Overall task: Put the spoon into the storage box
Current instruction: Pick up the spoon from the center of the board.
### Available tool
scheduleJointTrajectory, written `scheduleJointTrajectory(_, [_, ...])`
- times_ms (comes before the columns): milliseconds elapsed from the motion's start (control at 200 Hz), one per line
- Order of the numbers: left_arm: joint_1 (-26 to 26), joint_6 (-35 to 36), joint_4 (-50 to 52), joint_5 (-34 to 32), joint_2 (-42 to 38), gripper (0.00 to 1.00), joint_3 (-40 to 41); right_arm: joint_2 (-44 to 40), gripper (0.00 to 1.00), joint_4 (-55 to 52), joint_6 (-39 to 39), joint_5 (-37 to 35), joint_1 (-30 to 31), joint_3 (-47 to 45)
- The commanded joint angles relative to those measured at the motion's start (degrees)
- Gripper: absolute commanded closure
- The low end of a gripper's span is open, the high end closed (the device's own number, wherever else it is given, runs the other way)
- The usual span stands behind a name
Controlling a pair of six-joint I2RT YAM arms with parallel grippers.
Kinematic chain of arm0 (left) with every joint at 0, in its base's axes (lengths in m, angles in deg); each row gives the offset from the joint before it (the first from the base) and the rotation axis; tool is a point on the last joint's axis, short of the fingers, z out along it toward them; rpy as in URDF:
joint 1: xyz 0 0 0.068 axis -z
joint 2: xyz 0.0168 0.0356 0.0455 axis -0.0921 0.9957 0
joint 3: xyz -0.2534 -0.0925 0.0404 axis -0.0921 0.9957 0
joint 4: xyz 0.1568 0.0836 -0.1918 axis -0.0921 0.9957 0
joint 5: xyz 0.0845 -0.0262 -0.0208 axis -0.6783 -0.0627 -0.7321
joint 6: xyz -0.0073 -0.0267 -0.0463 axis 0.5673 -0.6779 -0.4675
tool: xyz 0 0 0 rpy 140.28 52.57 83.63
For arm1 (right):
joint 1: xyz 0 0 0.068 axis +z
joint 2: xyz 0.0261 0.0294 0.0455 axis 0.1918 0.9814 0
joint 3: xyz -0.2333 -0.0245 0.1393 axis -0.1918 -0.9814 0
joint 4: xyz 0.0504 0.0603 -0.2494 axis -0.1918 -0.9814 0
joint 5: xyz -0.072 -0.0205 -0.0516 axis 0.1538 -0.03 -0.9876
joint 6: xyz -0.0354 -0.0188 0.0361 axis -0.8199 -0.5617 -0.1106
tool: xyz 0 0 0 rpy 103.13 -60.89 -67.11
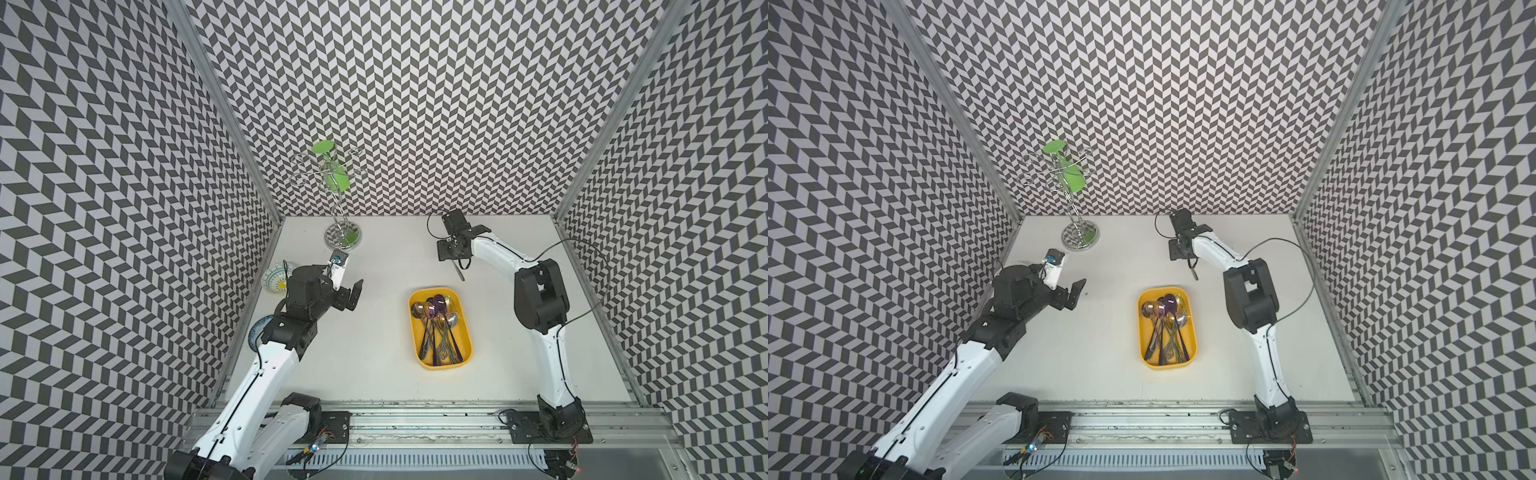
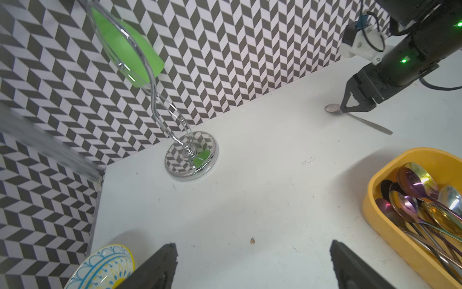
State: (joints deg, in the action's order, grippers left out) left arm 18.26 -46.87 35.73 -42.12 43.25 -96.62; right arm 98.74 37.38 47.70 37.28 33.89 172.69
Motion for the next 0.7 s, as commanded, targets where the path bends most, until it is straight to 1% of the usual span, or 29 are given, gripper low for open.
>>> scheduleJointTrajectory(0, [-0.3, -3.4, -3.5, -2.9, -0.1, 0.0, 0.2, 3.0, 0.37, -1.6, -0.9, -0.2, -0.9, 3.7])
scheduleJointTrajectory(85, [-0.3, -4.7, -4.4, -3.4, 0.1, 0.0, 1.0, 5.3, 0.39, -3.1, -1.0, -0.4, -1.1, 6.1])
scheduleJointTrajectory(190, [-0.4, -7.7, -4.5, -5.9, 0.2, 0.0, 1.5, 7.5, 0.41, -3.2, -1.2, 0.7, -1.6, 8.0])
scheduleJointTrajectory(255, [-0.3, -7.8, -5.6, -5.9, 0.1, 0.01, 2.7, 9.1, 0.44, -4.1, -1.2, 1.3, -1.8, 9.4])
scheduleJointTrajectory(391, [-0.4, -8.4, -6.1, -6.5, 0.3, 0.01, 3.2, 11.0, 0.45, -4.6, -1.5, 0.7, -1.8, 10.0])
scheduleJointTrajectory(506, [-0.5, -8.9, -7.5, -7.6, 0.1, 0.0, 4.5, 11.7, 0.54, -5.2, -1.7, 0.0, -1.8, 9.6])
scheduleJointTrajectory(581, [-0.7, -9.2, -7.0, -7.6, 0.2, 0.0, 3.8, 11.3, 0.57, -4.0, -2.0, -0.4, -1.8, 7.7])
scheduleJointTrajectory(696, [-0.9, -9.7, -7.3, -7.3, -0.1, 0.0, 4.0, 11.6, 0.71, -4.1, -2.2, -0.6, -1.8, 7.2])
